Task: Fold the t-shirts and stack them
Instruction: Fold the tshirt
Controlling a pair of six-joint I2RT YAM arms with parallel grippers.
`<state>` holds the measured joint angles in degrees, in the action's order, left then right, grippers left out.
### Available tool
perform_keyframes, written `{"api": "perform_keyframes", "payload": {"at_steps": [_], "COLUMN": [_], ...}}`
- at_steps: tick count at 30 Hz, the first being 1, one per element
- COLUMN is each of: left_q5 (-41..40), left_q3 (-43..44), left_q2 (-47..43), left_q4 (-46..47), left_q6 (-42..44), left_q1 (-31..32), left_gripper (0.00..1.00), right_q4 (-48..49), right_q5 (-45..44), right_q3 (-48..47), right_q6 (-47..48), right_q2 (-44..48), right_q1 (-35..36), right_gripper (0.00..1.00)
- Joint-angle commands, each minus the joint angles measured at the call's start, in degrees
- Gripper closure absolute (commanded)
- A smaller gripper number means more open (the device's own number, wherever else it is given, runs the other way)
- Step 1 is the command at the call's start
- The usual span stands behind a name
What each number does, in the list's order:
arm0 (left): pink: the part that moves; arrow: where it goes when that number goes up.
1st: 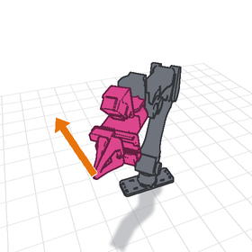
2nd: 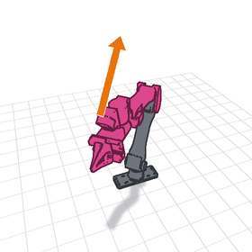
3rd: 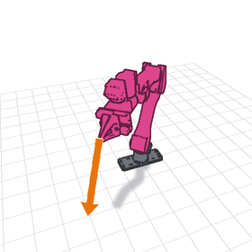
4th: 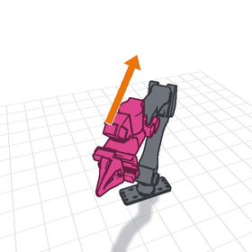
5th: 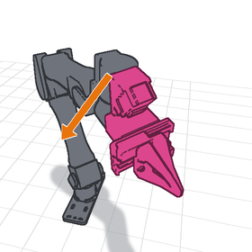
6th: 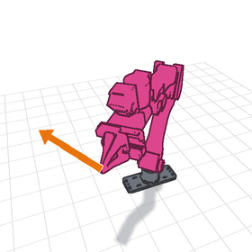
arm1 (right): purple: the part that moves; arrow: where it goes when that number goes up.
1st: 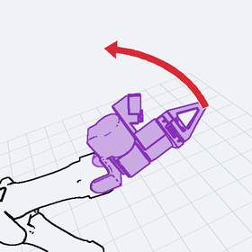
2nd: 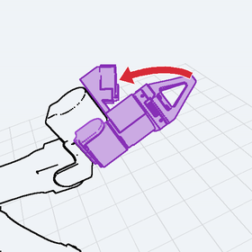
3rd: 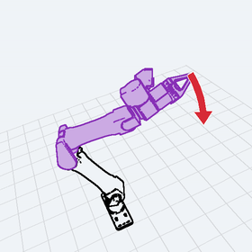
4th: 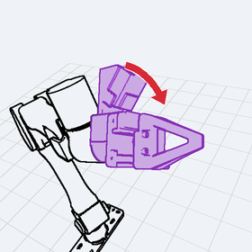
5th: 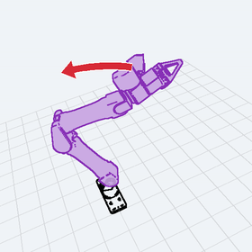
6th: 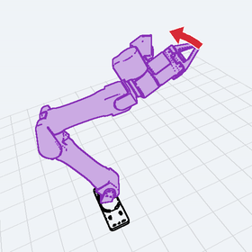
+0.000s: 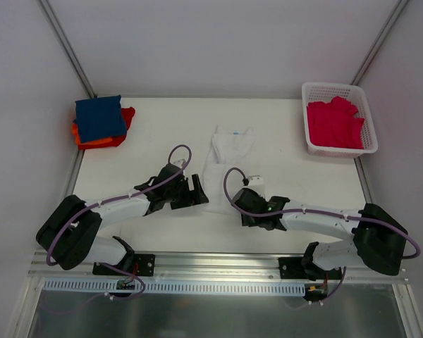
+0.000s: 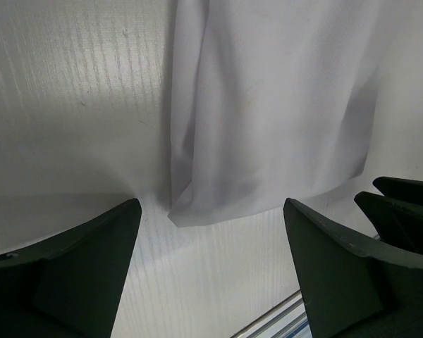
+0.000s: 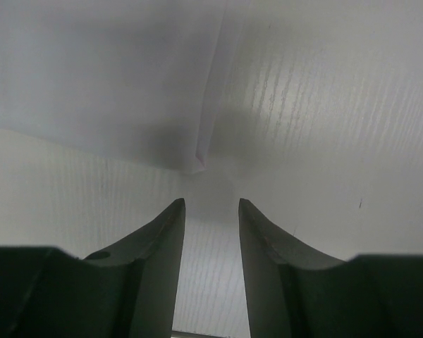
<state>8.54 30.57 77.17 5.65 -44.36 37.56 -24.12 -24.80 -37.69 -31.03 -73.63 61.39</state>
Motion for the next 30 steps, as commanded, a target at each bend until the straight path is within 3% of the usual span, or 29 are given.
{"api": "perform_keyframes", "payload": {"at_steps": [1, 14, 18, 30], "left_q5": [-1.2, -1.2, -1.5, -2.2], "left_q3": [-2.4, -1.9, -1.3, -0.6], "left_q2": [0.0, 1.1, 2.4, 4.8], "left_q4": [-4.4, -4.3, -4.3, -4.3], "left_q6": [-0.6, -0.4, -0.2, 0.5], "left_q1": [0.8, 0.8, 0.8, 0.8], "left_gripper": [0.16, 0.17, 0.27, 0.30], "right_q4": [1.7, 1.7, 2.1, 4.2], "right_q5": [-0.8, -3.1, -3.6, -4.3], "right_q3": [-2.9, -8.4, -8.8, -7.0], "right_q6": [1.0, 5.4, 5.6, 5.4], "right_q2": [-1.9, -6.9, -8.2, -10.8], "right_q1": [0.2, 0.1, 0.0, -1.0], "right_gripper": [0.59, 0.54, 0.56, 0.58]}}
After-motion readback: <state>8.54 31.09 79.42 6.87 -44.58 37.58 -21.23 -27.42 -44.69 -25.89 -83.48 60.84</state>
